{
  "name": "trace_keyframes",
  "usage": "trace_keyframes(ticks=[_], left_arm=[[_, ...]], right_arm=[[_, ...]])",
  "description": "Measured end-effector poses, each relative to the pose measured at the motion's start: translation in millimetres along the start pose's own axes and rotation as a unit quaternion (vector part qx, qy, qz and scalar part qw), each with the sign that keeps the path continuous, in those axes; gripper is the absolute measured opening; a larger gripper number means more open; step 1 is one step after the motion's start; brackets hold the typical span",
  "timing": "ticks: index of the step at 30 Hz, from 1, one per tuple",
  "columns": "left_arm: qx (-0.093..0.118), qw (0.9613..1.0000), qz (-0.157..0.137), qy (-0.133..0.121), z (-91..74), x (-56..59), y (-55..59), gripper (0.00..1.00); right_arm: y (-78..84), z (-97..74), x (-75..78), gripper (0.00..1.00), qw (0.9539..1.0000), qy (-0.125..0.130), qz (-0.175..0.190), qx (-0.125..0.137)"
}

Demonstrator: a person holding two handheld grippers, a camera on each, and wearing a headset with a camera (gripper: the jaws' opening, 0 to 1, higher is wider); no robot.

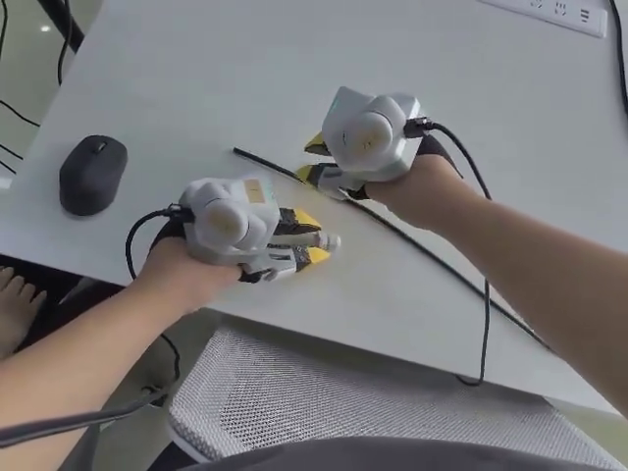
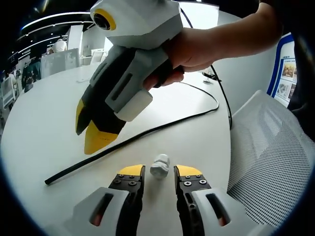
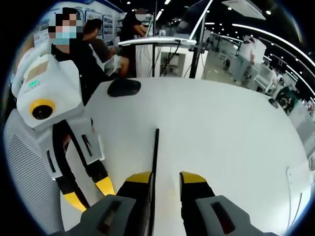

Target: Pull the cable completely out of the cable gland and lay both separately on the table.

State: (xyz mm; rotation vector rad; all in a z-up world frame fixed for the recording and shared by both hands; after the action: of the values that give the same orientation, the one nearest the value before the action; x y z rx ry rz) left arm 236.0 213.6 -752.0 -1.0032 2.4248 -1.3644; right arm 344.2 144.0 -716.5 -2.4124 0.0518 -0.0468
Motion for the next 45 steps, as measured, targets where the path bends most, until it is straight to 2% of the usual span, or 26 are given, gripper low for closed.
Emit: trace_keyframes(ticks=[8,16,19,20,21,22,24,30,33,38,40,45], left_arm=[[0.002,0.9999,0.000,-0.014,-3.4,5.3,-4.3,0.32],[0.006,0.9994,-0.012,-0.031,-10.0,9.9,-11.1,0.39],[0.013,0.9987,-0.029,-0.041,-15.3,11.3,-15.6,0.43],[0.024,0.9972,-0.056,-0.044,-17.3,12.8,-19.1,0.46],[0.027,0.9968,-0.061,-0.044,-18.8,13.3,-20.9,0.47],[0.027,0.9973,-0.048,-0.049,-21.5,14.6,-23.8,0.48],[0.020,0.9974,-0.042,-0.056,-23.1,17.5,-25.1,0.49],[0.018,0.9963,-0.051,-0.067,-31.5,27.2,-29.2,0.53],[0.025,0.9951,-0.063,-0.072,-38.6,32.9,-31.6,0.55],[0.034,0.9927,-0.081,-0.083,-48.1,38.2,-33.6,0.58],[0.037,0.9916,-0.087,-0.088,-51.9,40.4,-34.5,0.59],[0.048,0.9894,-0.097,-0.097,-59.5,44.2,-36.9,0.61]], right_arm=[[2.4,-26.8,3.9,0.23,0.9994,0.023,0.016,0.022],[8.0,-66.9,-1.7,0.27,0.9976,0.044,0.024,0.047],[13.2,-83.6,-5.3,0.28,0.9965,0.051,0.031,0.058],[14.8,-88.0,-6.1,0.28,0.9961,0.054,0.033,0.061],[16.1,-91.7,-6.6,0.29,0.9956,0.057,0.037,0.065],[18.3,-98.1,-7.1,0.29,0.9942,0.065,0.047,0.073],[21.8,-107.9,-8.5,0.29,0.9913,0.072,0.068,0.086],[29.6,-139.2,-14.2,0.32,0.9852,0.096,0.091,0.109],[36.6,-155.8,-16.6,0.34,0.9800,0.105,0.114,0.124],[51.7,-175.3,-21.5,0.37,0.9752,0.115,0.132,0.135],[56.5,-182.3,-25.9,0.39,0.9737,0.119,0.136,0.139],[75.5,-201.8,-38.3,0.44,0.9656,0.135,0.165,0.149]])
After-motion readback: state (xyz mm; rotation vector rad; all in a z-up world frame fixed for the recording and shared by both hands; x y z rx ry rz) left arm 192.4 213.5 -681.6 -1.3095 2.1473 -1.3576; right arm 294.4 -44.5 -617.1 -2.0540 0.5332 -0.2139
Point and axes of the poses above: the centre of the closed fingertips' face, and the gripper's own axes: z roughly forward along the fingers, x roughly to its right, y roughly out of its underside, the point moved 10 cm from there along -z, roughly backward along the fingers, and after that the axes turned 4 degrees about -y, right-handed, at the moved point
